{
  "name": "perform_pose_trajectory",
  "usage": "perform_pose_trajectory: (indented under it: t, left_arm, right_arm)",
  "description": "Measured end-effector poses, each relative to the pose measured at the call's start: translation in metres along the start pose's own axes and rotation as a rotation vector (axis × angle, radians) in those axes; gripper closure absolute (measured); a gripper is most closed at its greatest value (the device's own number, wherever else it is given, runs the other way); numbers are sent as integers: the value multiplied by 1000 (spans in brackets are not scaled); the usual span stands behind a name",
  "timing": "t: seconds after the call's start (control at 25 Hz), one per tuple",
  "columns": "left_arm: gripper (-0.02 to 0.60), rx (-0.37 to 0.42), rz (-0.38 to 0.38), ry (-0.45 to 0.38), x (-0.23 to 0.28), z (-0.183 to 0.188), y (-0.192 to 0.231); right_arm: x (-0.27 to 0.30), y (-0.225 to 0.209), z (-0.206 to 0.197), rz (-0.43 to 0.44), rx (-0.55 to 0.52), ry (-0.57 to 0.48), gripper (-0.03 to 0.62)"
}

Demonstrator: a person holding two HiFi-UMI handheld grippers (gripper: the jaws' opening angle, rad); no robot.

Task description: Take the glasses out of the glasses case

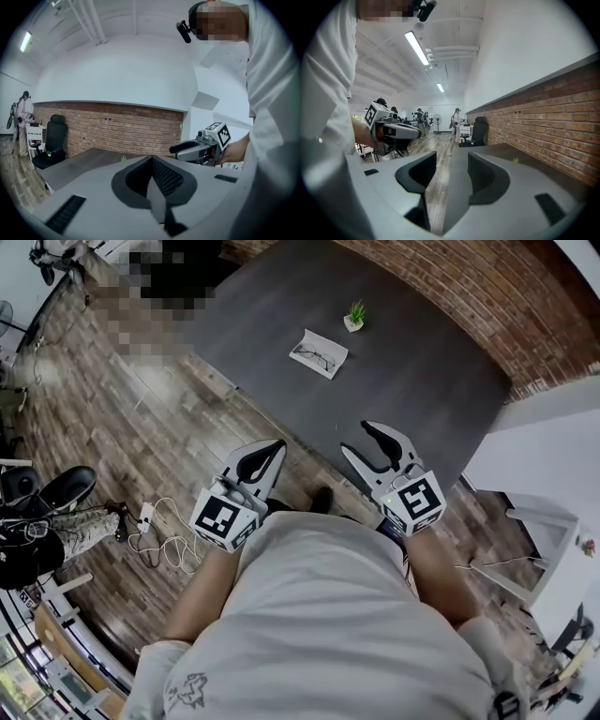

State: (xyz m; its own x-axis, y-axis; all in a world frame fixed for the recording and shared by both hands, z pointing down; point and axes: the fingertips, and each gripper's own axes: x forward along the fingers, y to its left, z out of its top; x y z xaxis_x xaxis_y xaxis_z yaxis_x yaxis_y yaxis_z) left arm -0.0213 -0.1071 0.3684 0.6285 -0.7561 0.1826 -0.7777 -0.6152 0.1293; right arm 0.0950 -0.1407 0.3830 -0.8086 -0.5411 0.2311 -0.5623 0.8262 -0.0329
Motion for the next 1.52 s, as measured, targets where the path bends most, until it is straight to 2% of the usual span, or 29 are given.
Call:
perform_pose_trajectory:
  t: [0.6, 0.92, 1.2, 1.52]
  left_arm:
    - [571, -26, -64, 11, 52, 1, 30]
    - [571, -71, -107, 63, 81, -12, 75]
    - [571, -78, -149, 115, 109, -25, 120]
    - [571, -122, -189, 186, 137, -45, 166]
  right_arm:
    - [30, -39, -19, -28, -4, 96, 378]
    - [78, -70, -33, -33, 22, 157, 378]
    - [127, -103, -53, -24, 47, 237, 384]
    - [172, -131, -79, -13, 87, 337, 407]
